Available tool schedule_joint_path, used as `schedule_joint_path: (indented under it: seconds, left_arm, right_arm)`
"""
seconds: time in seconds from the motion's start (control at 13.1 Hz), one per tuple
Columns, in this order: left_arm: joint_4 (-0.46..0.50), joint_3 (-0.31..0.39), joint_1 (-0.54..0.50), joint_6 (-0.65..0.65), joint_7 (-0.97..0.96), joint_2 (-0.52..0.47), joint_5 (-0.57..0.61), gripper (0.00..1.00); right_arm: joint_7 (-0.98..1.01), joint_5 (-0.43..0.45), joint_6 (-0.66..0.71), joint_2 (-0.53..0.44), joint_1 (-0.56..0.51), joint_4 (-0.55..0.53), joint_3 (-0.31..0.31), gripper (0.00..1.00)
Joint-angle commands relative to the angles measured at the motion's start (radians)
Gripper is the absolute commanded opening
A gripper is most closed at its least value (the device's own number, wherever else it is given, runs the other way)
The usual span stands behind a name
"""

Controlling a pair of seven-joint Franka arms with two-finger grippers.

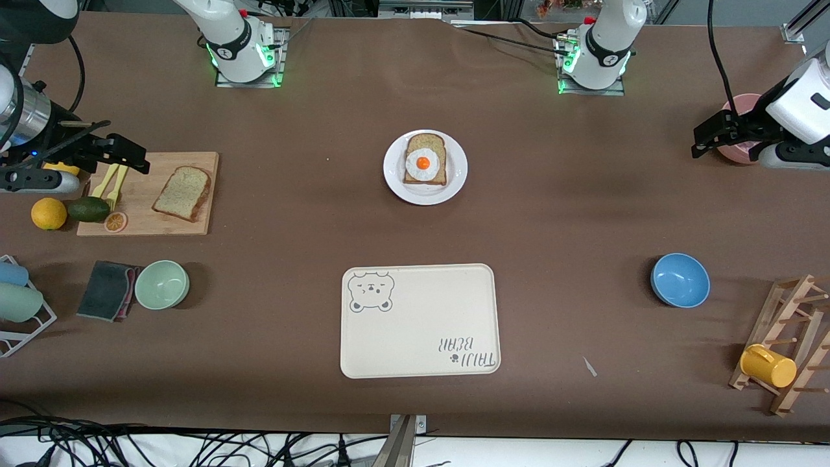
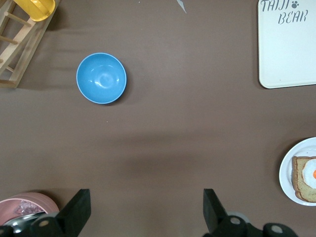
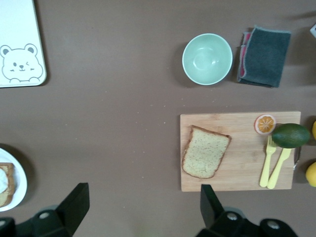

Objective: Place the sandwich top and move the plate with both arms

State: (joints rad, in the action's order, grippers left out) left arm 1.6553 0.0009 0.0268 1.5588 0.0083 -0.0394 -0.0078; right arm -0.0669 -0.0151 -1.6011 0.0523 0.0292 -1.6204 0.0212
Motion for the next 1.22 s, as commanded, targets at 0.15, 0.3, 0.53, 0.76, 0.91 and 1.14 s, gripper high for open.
schedule_joint_path:
  seconds: [0.15,0.3,0.53,0.76,0.91,1.14]
  left_arm:
    - [0.0,-0.004,-0.005,-0.014,0.021,-0.011,0.023,1.0]
    - [0.0,-0.002,-0.005,-0.014,0.021,-0.011,0.023,1.0]
    - [-0.002,-0.004,-0.005,-0.013,0.021,-0.011,0.026,1.0]
    - [-0.002,-0.005,-0.004,-0.013,0.022,-0.01,0.029,1.0]
    - [-0.002,-0.005,-0.004,-0.013,0.021,-0.01,0.031,1.0]
    - [-0.002,-0.002,-0.005,-0.013,0.021,-0.01,0.031,1.0]
  right_arm:
    - [-0.005,0.05,-0.005,-0.017,-0.002,-0.013,0.009,1.0]
    - [-0.005,0.057,-0.01,-0.022,-0.002,-0.015,0.008,1.0]
    - [-0.017,0.075,-0.034,-0.023,0.001,-0.029,0.011,1.0]
    - [-0.017,0.064,-0.039,-0.014,-0.002,-0.03,0.008,1.0]
    - [-0.021,0.073,-0.036,-0.02,0.001,-0.03,0.014,0.99]
    - [-0.007,0.118,-0.039,-0.011,0.006,-0.024,0.04,0.99]
